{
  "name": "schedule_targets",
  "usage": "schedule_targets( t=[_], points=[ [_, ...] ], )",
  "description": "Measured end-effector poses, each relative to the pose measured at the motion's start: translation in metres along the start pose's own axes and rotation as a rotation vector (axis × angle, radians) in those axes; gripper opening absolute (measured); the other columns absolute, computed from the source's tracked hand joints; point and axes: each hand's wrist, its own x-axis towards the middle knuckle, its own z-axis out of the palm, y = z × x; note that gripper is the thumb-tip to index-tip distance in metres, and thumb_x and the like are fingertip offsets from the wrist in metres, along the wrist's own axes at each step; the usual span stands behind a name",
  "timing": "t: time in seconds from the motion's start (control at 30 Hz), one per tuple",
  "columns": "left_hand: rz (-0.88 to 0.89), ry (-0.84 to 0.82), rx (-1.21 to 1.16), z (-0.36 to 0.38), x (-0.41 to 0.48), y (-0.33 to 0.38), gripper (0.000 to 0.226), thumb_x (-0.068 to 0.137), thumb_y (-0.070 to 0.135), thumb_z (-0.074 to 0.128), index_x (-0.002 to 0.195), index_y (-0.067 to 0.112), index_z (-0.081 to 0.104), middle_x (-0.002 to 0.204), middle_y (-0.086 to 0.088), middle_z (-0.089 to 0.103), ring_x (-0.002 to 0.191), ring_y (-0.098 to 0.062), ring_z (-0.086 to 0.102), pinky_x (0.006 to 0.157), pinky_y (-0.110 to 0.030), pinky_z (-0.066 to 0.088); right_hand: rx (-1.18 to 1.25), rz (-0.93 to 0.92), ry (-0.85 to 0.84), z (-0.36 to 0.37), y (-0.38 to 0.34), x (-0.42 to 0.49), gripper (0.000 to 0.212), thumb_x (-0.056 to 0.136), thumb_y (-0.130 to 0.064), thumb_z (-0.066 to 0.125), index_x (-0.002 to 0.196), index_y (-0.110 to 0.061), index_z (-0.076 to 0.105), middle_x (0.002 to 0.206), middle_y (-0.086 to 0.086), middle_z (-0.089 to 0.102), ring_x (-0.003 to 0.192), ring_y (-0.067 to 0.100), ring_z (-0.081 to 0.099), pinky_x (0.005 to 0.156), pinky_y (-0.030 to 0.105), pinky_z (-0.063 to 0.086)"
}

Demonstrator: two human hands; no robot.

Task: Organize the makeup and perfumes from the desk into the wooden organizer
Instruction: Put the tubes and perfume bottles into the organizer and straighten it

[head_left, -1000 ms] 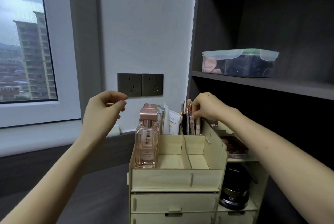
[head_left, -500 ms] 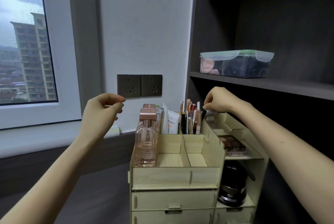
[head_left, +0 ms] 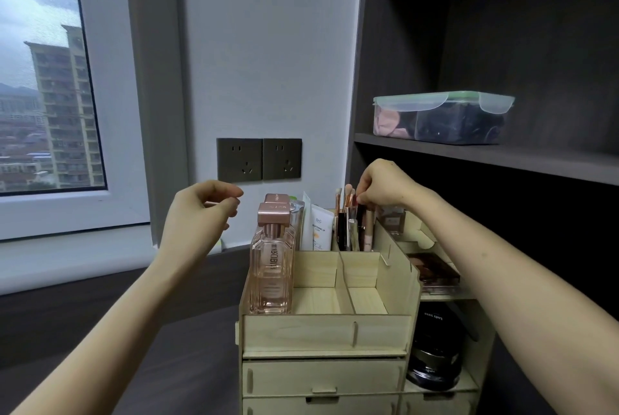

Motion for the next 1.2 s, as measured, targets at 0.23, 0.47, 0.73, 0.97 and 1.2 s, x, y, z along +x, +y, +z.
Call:
schedule_targets(
  t=[0.23,0.47,0.73,0.97,1.2],
  points=[
    [-0.011,0.008,0.010,0.001,0.001,-0.004,0.025,0.085,0.003,0.056,0.075,0.024,0.066,0.080,-0.004,0.067,0.073,-0.017,0.061,0.059,-0.022,0.045,-0.061,-0.052,-0.037,0.000,0.000,0.006,0.011,0.079,-0.003,0.067,0.080,0.005,0.073,0.088,0.019,0.073,0.067,0.017,0.062,0.069,0.032,0.055],
    [-0.024,-0.006,0.024,0.002,-0.002,-0.005,0.024,0.086,0.004,0.055,0.076,0.023,0.066,0.080,-0.005,0.067,0.075,-0.018,0.061,0.059,-0.022,0.045,-0.068,-0.083,-0.003,0.006,0.006,0.006,0.018,0.087,-0.015,0.064,0.095,-0.004,0.074,0.097,0.007,0.071,0.081,0.013,0.060,0.073,0.025,0.044],
    [-0.029,-0.001,0.031,-0.002,-0.003,-0.009,0.025,0.086,0.004,0.055,0.077,0.024,0.066,0.081,-0.003,0.067,0.075,-0.015,0.061,0.058,-0.021,0.043,-0.058,-0.218,-0.047,0.005,0.008,-0.025,0.012,0.077,-0.033,0.073,0.085,-0.025,0.076,0.071,-0.015,0.062,0.067,0.002,0.055,0.056,0.014,0.037],
    [-0.033,-0.015,0.037,-0.002,-0.005,-0.010,0.026,0.086,0.004,0.055,0.076,0.025,0.066,0.083,-0.005,0.068,0.077,-0.018,0.062,0.059,-0.022,0.044,-0.287,-0.172,0.053,0.019,0.013,-0.020,0.010,0.076,-0.020,0.072,0.082,-0.027,0.076,0.074,-0.014,0.064,0.088,0.013,0.059,0.073,0.027,0.045],
    [-0.046,-0.005,0.032,-0.007,-0.003,-0.014,0.026,0.085,0.003,0.055,0.075,0.024,0.066,0.081,-0.007,0.067,0.076,-0.019,0.060,0.059,-0.023,0.044,-0.122,-0.141,0.007,0.017,0.021,-0.020,0.009,0.077,-0.026,0.073,0.085,-0.026,0.076,0.077,-0.014,0.060,0.079,0.006,0.055,0.071,0.024,0.041]
  ],
)
